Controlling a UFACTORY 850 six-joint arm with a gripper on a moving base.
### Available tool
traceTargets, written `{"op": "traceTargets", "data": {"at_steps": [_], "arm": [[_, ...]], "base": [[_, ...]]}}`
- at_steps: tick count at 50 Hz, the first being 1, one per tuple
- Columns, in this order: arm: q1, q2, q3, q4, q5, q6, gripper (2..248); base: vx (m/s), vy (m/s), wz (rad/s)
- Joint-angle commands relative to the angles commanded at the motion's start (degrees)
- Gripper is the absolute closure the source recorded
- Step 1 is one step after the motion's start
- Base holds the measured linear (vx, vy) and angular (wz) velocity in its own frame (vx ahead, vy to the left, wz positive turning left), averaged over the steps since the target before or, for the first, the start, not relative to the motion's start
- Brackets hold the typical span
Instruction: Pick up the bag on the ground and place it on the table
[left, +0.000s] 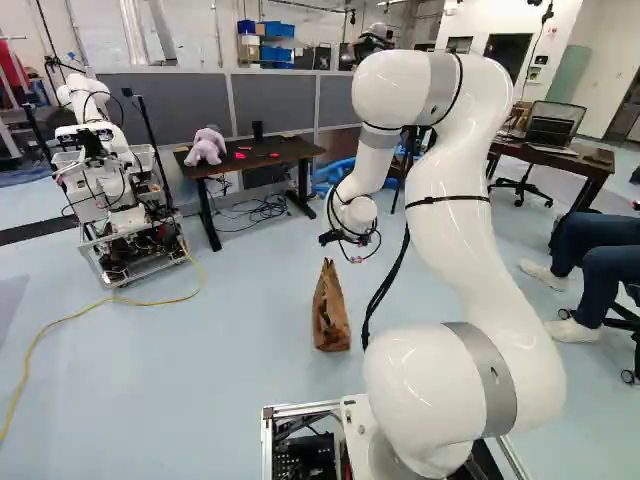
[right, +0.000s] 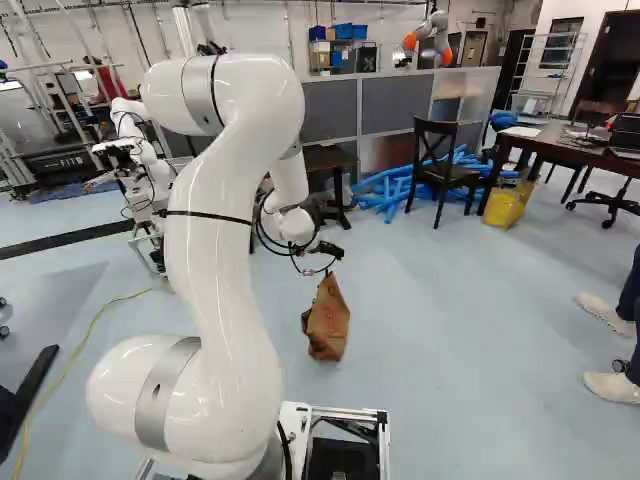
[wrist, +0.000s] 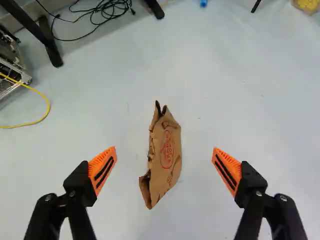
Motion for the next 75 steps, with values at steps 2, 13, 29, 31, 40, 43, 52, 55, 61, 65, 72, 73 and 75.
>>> {"op": "traceTargets", "data": {"at_steps": [2,13,29,31,40,43,52,55,61,65,72,73,75], "arm": [[0.0,-0.7,-0.8,0.2,-0.8,0.0,3],[0.1,-4.7,-5.1,1.8,-5.0,0.0,3],[0.8,-10.3,-11.3,4.3,-11.1,0.0,3],[1.0,-10.9,-12.1,4.6,-11.9,0.0,3],[1.8,-14.0,-15.7,5.7,-14.6,0.0,3],[2.1,-15.0,-16.9,6.0,-15.3,0.0,3],[3.0,-18.0,-20.4,6.8,-17.6,0.0,3],[3.3,-18.9,-21.6,7.1,-18.5,0.0,3],[4.0,-20.9,-24.0,7.6,-20.6,0.0,3],[4.4,-22.1,-25.5,8.0,-22.1,0.0,3],[5.3,-24.3,-28.2,8.7,-24.8,0.0,3],[5.4,-24.6,-28.5,8.7,-25.1,0.0,3],[5.6,-25.2,-29.3,8.9,-25.9,0.0,3]], "base": [[0.000,0.000,0.000],[0.000,0.000,0.000],[0.000,0.000,0.000],[0.000,0.000,0.000],[0.000,0.000,0.000],[0.000,0.000,0.000],[0.000,0.000,0.000],[0.000,0.000,0.000],[0.000,0.000,0.000],[0.000,0.000,0.000],[0.000,0.000,0.000],[0.000,0.000,0.000],[0.000,0.000,0.000]]}}
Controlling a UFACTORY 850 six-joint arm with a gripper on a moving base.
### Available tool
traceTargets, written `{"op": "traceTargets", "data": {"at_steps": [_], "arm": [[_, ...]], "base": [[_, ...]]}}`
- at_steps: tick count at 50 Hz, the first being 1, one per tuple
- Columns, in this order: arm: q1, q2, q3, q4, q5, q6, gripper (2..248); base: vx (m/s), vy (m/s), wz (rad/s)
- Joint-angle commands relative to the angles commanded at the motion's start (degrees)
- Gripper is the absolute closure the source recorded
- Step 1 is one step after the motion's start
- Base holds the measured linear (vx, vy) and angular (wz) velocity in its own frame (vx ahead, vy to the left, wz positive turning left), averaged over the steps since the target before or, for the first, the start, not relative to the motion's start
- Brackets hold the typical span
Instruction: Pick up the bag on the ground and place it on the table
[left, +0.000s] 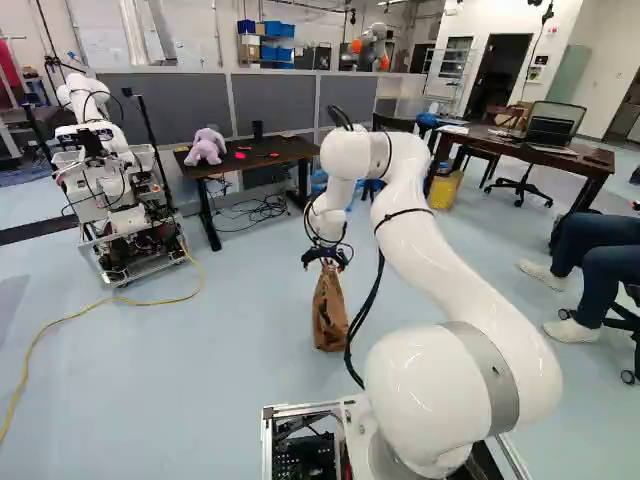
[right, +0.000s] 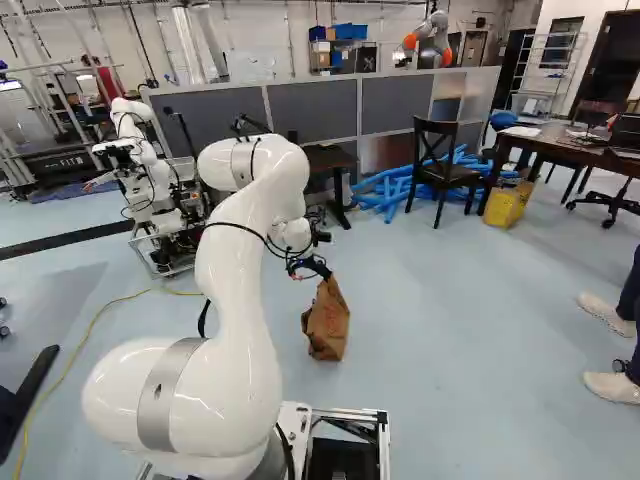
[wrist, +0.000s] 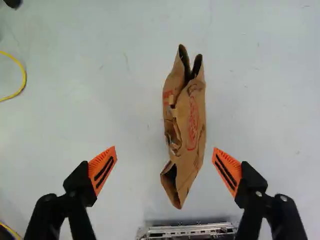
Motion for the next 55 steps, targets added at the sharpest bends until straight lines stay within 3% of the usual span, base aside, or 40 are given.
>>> {"op": "traceTargets", "data": {"at_steps": [23,55], "arm": [[1.2,-5.8,-6.1,1.7,-6.4,0.0,3],[0.2,-11.3,-8.9,1.8,-4.2,0.0,3]], "base": [[0.000,0.000,0.000],[0.000,0.000,0.000]]}}
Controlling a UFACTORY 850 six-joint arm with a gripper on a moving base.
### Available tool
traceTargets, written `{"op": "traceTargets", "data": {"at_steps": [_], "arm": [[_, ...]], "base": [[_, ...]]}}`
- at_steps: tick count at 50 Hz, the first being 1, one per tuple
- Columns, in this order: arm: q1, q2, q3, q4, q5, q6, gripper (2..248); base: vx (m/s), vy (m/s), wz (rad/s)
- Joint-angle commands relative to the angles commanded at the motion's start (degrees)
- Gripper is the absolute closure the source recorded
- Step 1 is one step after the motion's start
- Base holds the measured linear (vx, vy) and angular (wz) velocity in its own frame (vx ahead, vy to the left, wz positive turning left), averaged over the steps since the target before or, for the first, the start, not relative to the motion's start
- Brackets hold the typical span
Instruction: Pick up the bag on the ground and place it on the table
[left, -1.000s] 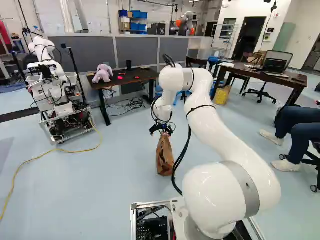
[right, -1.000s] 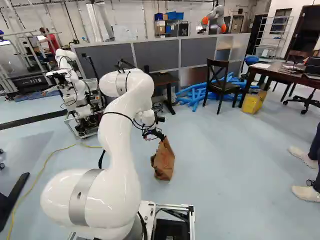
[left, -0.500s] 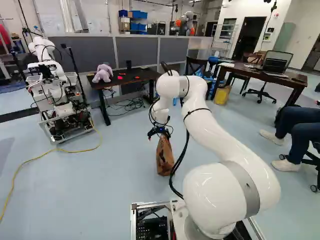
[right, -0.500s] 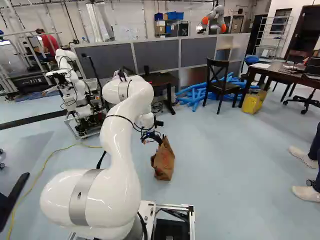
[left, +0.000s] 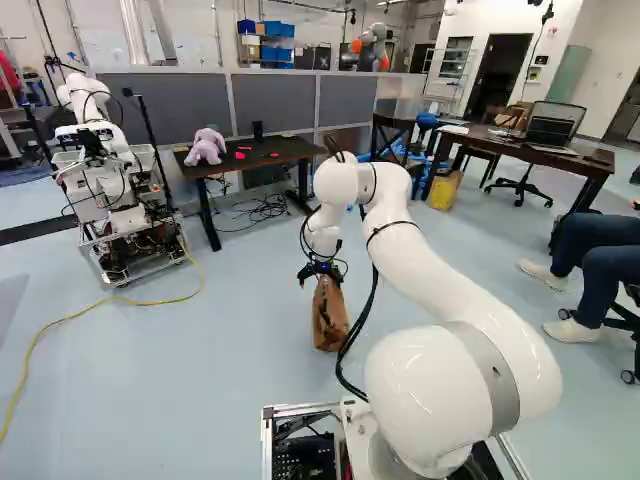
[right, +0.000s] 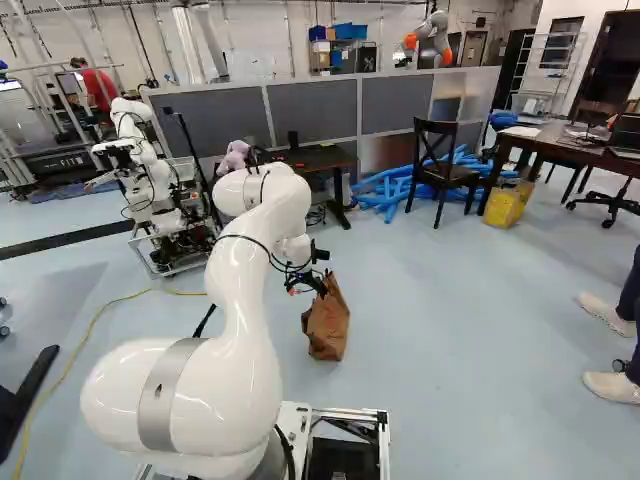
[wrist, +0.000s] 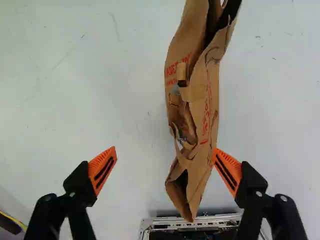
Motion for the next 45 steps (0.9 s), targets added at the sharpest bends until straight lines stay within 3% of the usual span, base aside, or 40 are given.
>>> {"op": "traceTargets", "data": {"at_steps": [29,45], "arm": [[-2.3,-5.0,-2.6,0.0,0.8,0.0,3],[-2.6,-8.4,-5.6,0.0,0.8,0.0,3]], "base": [[0.000,0.000,0.000],[0.000,0.000,0.000]]}}
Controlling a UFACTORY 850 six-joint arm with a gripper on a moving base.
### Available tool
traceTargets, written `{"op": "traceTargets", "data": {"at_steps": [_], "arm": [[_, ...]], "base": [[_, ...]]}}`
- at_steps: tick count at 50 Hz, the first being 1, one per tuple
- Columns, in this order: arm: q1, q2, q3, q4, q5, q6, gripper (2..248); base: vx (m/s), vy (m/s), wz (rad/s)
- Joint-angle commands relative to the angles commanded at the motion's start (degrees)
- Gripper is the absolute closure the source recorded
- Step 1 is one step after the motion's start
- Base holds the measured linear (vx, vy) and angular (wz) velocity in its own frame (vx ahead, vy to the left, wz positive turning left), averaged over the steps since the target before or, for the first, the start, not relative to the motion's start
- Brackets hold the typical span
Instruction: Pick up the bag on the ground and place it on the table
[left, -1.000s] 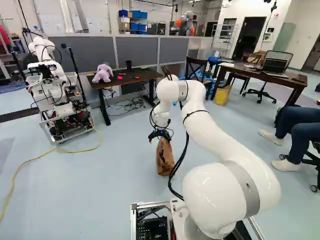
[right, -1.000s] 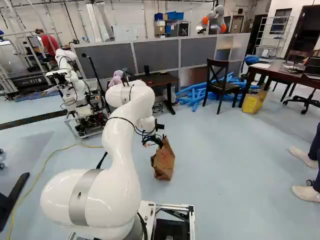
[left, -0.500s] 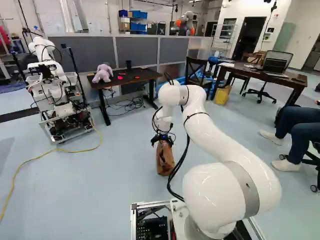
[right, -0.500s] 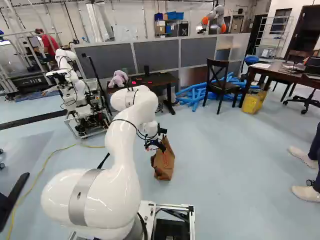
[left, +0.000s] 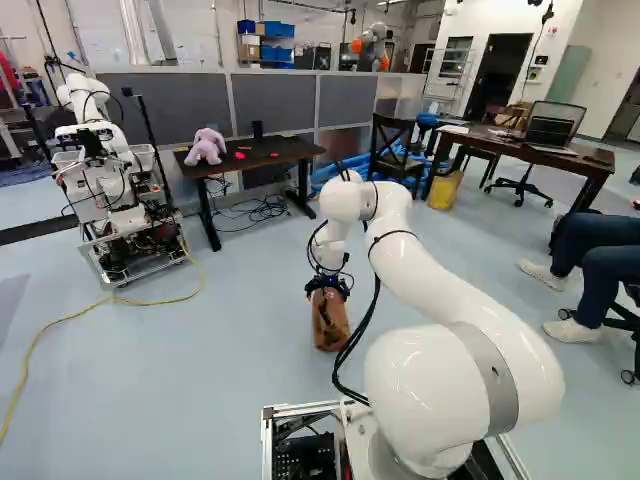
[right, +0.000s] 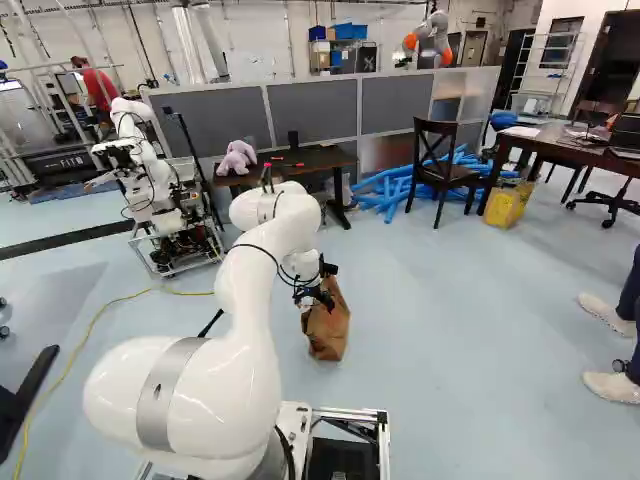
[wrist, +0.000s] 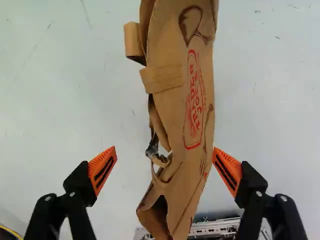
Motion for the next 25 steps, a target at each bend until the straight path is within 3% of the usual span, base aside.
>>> {"op": "traceTargets", "data": {"at_steps": [25], "arm": [[-0.1,-3.0,-2.9,0.0,0.0,0.0,3]], "base": [[0.000,0.000,0.000]]}}
